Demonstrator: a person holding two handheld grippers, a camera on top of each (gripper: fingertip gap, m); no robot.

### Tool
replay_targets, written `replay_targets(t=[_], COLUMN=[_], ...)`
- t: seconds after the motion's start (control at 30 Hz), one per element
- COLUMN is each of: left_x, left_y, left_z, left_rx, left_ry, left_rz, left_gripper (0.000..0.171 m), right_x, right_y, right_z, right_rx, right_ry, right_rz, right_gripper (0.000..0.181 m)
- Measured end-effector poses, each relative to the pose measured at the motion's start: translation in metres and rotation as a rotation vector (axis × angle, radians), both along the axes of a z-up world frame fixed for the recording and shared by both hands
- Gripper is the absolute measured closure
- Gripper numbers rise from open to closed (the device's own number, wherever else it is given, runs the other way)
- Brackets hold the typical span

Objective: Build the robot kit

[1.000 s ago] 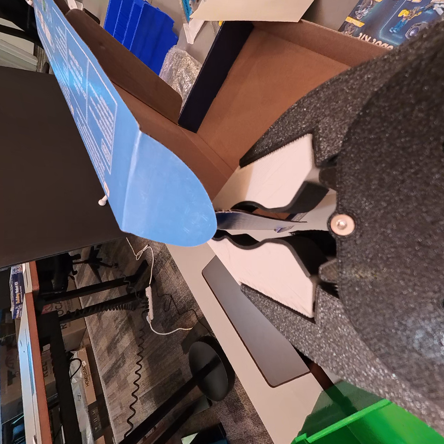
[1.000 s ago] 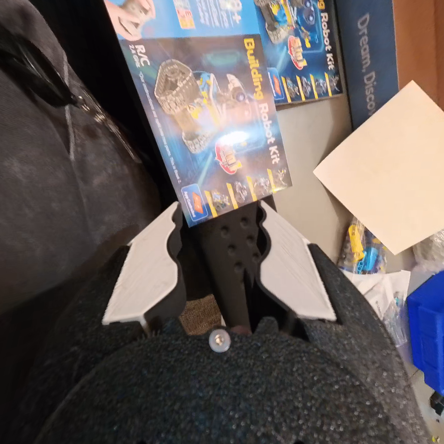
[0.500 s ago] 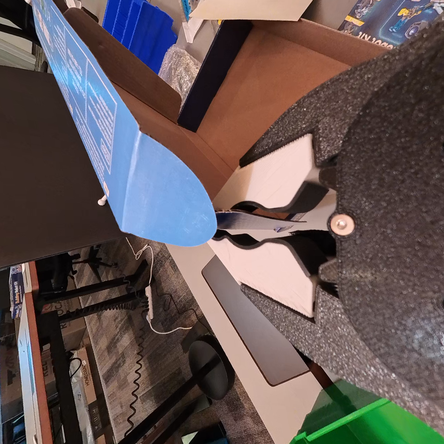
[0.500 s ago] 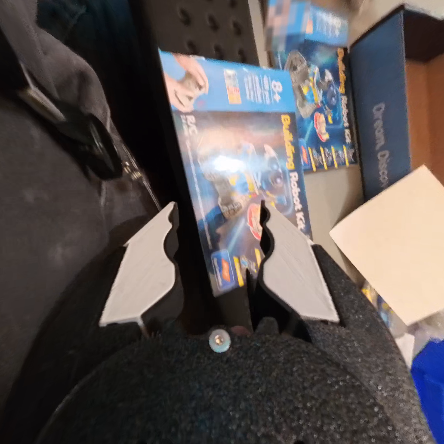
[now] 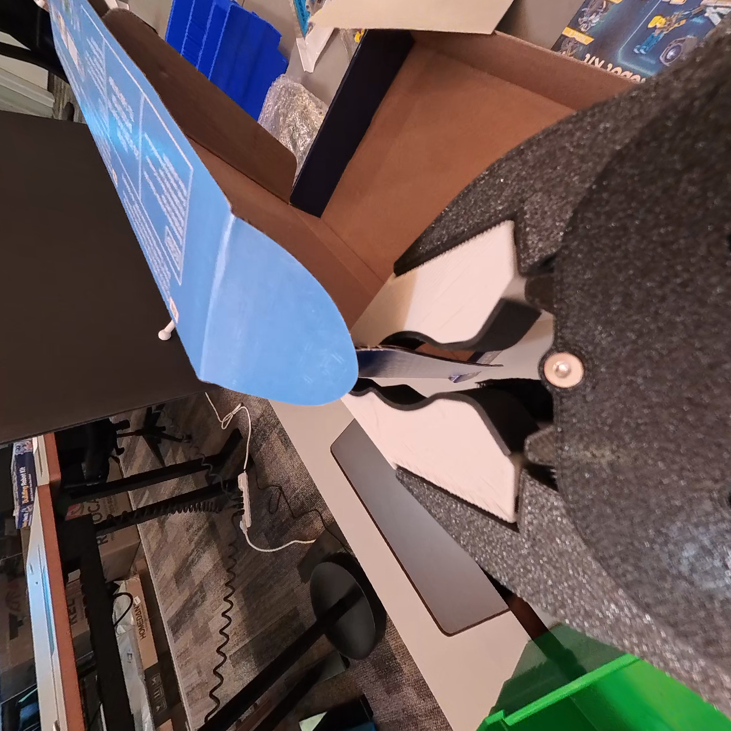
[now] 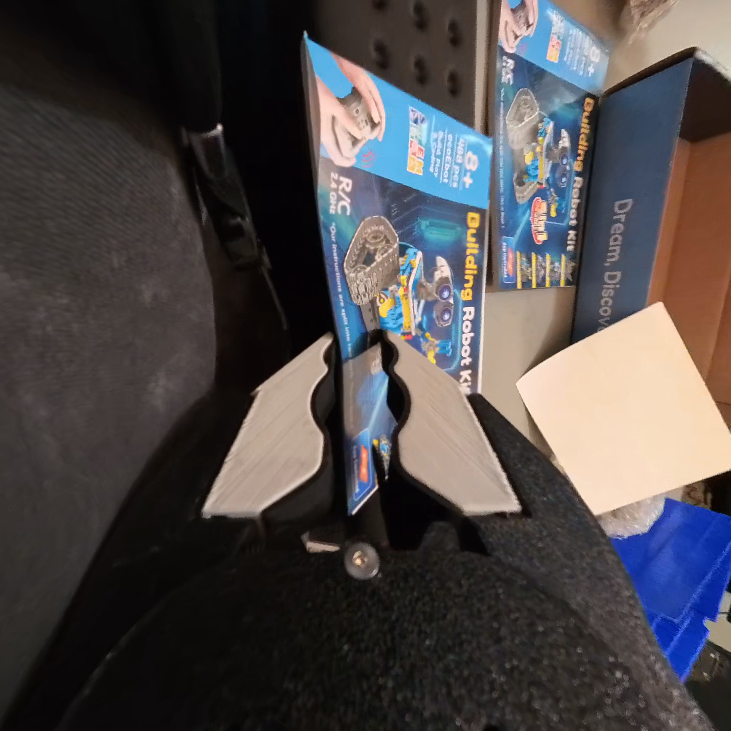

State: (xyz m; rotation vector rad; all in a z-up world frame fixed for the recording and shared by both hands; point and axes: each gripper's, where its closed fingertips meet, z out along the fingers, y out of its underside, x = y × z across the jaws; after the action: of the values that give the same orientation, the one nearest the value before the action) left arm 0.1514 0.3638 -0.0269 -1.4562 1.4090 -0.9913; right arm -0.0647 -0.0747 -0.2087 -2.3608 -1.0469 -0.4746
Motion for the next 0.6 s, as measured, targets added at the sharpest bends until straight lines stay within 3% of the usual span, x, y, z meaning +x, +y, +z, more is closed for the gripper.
replay_targets(t=[0.1, 0.27, 0.37, 0.47, 0.6], left_x=[-0.001, -0.001, -0.001, -0.001, -0.005], left_y=[0.0, -0.001, -0.001, -0.001, -0.006], left_z=[-0.001, -0.001, -0.001, -0.002, -0.006], left_rx=[0.001, 0.008, 0.012, 0.008, -0.021], left_ry=[0.004, 0.009, 0.009, 0.007, 0.018], left_rz=[-0.001, 0.003, 0.004, 0.003, 0.011], left_gripper=[0.165, 0.165, 0.165, 0.164, 0.161], right_x=[0.008, 0.042, 0.073, 0.1, 0.12], right_y=[0.004, 0.01, 0.015, 0.014, -0.004], right_z=[0.025, 0.072, 0.096, 0.094, 0.062], right_rx=[0.077, 0.194, 0.276, 0.254, 0.113], right_ry=[-0.006, -0.035, -0.16, -0.322, -0.395], right_rz=[-0.023, -0.135, -0.189, -0.2, -0.165], right_gripper=[0.178, 0.179, 0.179, 0.179, 0.179])
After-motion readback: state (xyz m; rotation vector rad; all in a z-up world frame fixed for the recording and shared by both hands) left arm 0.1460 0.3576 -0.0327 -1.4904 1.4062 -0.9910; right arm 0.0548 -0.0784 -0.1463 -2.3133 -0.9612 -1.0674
